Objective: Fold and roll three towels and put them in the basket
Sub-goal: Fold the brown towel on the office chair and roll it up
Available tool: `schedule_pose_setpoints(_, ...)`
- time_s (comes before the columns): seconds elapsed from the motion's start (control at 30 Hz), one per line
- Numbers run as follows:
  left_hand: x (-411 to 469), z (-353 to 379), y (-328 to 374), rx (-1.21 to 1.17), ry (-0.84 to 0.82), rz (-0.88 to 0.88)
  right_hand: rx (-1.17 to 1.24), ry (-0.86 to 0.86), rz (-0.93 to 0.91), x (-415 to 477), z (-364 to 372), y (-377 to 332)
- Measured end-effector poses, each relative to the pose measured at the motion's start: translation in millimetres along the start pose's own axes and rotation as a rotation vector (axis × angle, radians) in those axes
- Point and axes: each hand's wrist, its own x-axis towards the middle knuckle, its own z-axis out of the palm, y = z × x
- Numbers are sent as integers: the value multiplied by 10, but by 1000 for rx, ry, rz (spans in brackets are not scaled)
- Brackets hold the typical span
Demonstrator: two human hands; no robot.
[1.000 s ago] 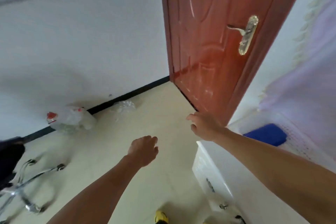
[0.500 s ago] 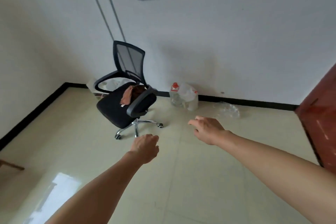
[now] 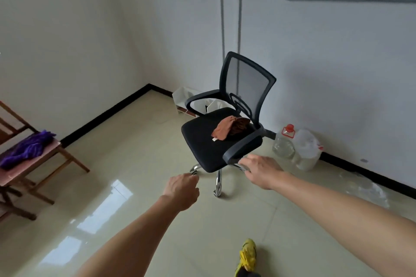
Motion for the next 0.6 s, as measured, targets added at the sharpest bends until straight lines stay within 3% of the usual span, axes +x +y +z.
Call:
schedule_pose_setpoints(0.33, 1552, -583, -956, -105, 33, -150, -39, -70, -47, 2232, -372, 222)
schedule_pose_setpoints(0.6, 2351, -584, -1895, -127, -48, -146, -68, -140, -42, 3551, -333, -34)
